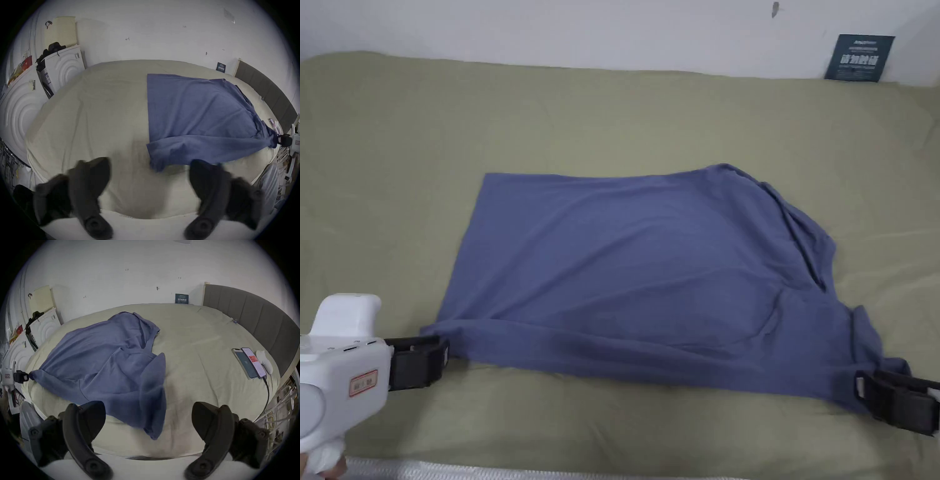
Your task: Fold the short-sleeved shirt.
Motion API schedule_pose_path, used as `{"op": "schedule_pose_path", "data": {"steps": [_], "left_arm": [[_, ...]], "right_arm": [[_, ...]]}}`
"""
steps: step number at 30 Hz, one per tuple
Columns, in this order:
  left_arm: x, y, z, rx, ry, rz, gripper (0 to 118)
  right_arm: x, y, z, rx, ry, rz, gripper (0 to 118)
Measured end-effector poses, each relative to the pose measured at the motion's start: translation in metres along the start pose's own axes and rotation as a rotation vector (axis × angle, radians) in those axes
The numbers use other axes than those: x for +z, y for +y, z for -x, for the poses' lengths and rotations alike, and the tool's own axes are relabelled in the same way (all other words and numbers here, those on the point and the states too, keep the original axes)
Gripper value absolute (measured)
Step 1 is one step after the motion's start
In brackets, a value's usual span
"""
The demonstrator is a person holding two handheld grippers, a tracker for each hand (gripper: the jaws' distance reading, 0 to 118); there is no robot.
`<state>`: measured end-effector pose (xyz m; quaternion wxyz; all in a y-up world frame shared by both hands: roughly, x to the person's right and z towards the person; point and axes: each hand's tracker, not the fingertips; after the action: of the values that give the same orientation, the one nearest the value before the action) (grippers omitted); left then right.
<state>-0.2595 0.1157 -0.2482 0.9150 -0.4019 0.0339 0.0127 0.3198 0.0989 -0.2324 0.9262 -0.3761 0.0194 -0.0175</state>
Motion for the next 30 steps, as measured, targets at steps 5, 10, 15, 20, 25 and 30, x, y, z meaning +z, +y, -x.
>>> {"op": "schedule_pose_path", "data": {"steps": [5,10,15,20,25,30], "left_arm": [[0.014,-0.002,0.01,0.07,0.022,-0.038,1],[0.017,-0.003,0.01,0.071,-0.003,-0.01,0],[0.007,0.001,0.003,0.061,-0.024,0.003,0],[-0.02,0.013,0.0,0.073,-0.034,0.039,117],[-0.047,0.017,-0.009,0.056,-0.016,0.066,108],[-0.047,0.018,-0.018,0.079,-0.093,0.096,5]], "right_arm": [[0.0,0.013,-0.008,0.02,-0.023,-0.027,9],[0.01,0.009,0.005,0.045,-0.03,-0.046,0],[0.009,0.008,0.003,0.013,-0.02,-0.061,0],[0.013,0.008,-0.003,-0.003,-0.026,-0.064,0],[0.007,0.008,-0.008,-0.008,-0.035,-0.056,0],[0.0,0.011,-0.015,-0.022,-0.034,-0.049,30]]}}
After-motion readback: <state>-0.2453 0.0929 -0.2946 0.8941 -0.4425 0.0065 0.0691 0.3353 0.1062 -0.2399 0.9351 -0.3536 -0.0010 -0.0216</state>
